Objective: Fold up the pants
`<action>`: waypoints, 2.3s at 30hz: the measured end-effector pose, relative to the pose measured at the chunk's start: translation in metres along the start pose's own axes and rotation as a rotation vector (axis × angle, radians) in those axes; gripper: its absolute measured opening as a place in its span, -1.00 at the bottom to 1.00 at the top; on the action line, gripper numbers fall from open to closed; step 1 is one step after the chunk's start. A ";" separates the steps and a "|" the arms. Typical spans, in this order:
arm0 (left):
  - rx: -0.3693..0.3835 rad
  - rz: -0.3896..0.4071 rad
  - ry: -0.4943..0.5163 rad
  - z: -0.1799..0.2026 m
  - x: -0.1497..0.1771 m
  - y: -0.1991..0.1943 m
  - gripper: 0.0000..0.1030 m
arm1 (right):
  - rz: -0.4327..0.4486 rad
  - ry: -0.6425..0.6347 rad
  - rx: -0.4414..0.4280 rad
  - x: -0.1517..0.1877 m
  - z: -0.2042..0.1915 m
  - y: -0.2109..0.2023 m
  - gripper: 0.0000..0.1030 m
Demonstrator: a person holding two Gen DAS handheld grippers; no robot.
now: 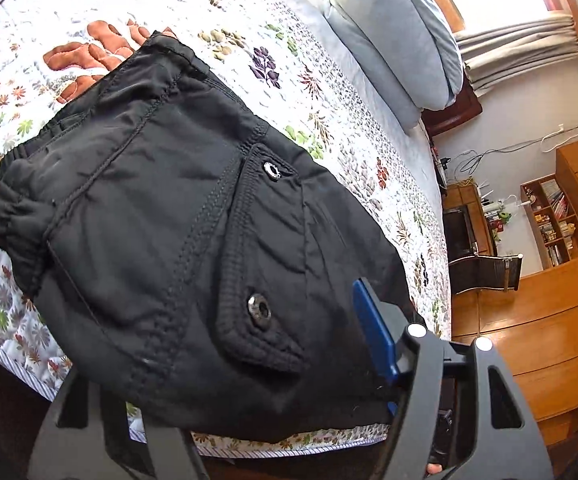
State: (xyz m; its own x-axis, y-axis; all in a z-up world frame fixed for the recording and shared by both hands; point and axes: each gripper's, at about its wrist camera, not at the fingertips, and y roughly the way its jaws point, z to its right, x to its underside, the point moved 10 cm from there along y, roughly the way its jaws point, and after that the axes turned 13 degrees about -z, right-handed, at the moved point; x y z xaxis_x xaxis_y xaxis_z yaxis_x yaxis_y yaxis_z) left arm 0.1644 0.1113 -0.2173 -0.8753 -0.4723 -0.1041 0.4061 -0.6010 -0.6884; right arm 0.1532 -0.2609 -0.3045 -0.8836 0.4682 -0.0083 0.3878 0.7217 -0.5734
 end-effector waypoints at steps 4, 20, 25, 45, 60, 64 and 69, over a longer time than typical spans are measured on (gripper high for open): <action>-0.018 -0.028 -0.013 -0.012 0.000 0.003 0.25 | 0.010 0.016 0.019 -0.004 -0.001 0.001 0.24; 0.005 -0.066 0.032 -0.003 0.014 0.018 -0.14 | 0.110 -0.107 0.091 -0.009 -0.041 -0.023 -0.94; -0.020 -0.046 0.078 -0.004 0.015 0.011 -0.52 | 0.094 -0.166 0.083 0.008 -0.054 -0.038 -0.96; -0.283 -0.007 0.126 -0.031 0.036 -0.039 0.07 | -0.032 -0.139 0.158 0.014 -0.052 -0.056 -0.27; -0.373 0.028 0.119 -0.009 0.067 -0.050 0.68 | 0.514 0.312 0.354 -0.060 0.138 -0.340 0.01; -0.396 -0.016 0.034 -0.036 0.068 -0.031 0.68 | 0.533 0.336 0.281 -0.068 0.160 -0.350 -0.20; -0.430 -0.033 -0.011 -0.062 0.064 -0.016 0.68 | 0.558 0.254 0.323 -0.091 0.154 -0.349 -0.58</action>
State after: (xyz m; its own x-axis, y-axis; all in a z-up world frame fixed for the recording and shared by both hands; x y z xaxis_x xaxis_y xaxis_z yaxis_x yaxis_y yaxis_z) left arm 0.0857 0.1310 -0.2572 -0.8822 -0.4655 -0.0709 0.2295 -0.2936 -0.9280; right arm 0.0578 -0.6339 -0.2304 -0.4709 0.8584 -0.2036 0.6337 0.1686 -0.7549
